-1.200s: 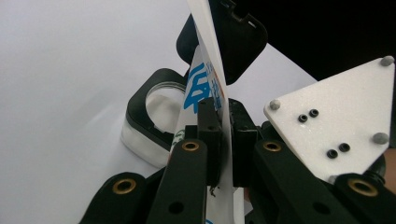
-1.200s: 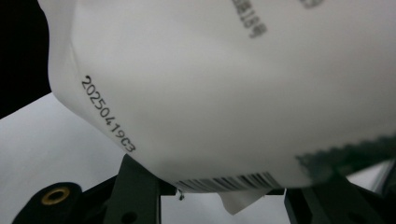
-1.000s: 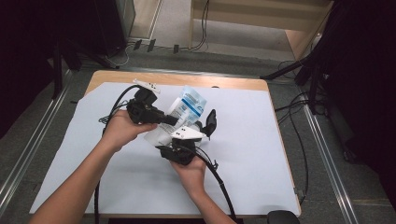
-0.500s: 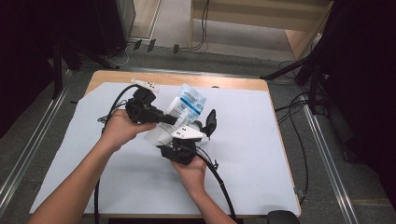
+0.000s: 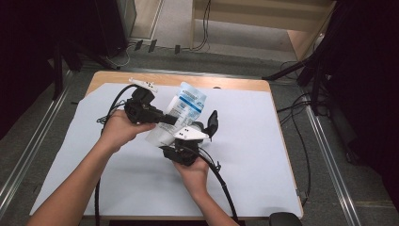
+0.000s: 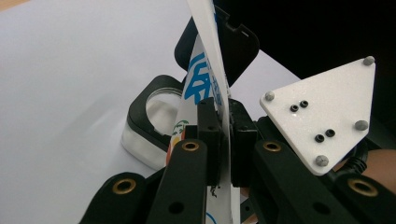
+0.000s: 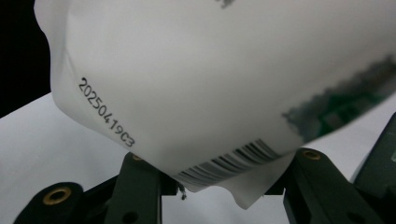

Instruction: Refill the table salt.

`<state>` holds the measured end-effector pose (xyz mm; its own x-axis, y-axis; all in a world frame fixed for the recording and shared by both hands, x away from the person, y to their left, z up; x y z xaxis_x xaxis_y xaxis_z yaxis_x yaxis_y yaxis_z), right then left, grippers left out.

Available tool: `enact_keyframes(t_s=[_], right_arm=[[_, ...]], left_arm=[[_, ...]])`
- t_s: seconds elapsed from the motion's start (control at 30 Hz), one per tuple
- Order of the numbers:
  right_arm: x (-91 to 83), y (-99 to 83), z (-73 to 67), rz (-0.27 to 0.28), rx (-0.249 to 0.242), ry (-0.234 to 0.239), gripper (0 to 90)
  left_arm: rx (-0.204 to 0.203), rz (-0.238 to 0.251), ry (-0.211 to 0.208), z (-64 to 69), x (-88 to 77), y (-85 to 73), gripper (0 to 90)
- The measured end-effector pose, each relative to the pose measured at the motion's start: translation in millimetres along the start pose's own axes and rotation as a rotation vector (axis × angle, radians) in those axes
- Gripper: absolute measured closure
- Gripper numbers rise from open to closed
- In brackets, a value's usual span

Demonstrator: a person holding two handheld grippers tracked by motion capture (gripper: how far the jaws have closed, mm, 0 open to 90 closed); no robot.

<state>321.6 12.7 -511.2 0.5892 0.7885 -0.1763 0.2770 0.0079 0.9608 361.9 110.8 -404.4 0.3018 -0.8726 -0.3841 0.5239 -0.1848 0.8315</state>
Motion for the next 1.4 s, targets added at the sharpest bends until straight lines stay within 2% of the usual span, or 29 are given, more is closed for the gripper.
enact_keyframes(t_s=[0.37,1.4], right_arm=[[-2.9,0.9,4.6,0.006,0.007,-0.014,61.9],[-7.4,2.7,16.2,0.007,0.016,-0.047,62.3]], left_arm=[[0.030,-0.010,0.004,2.0,-3.2,2.9,88.5],[0.042,-0.001,-0.008,3.0,-7.4,4.3,88.9]])
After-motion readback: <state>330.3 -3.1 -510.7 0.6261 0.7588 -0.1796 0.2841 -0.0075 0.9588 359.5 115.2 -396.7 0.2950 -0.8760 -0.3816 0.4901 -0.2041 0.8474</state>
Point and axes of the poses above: each handheld gripper's, and its own axes: x roughly forward along the jaws, y roughly out of its top, z roughly to its right, the point moved 5 cm from there along x, roughly forward along the jaws, and after that the axes turned 14 degrees about z, right-handed, at the moved point
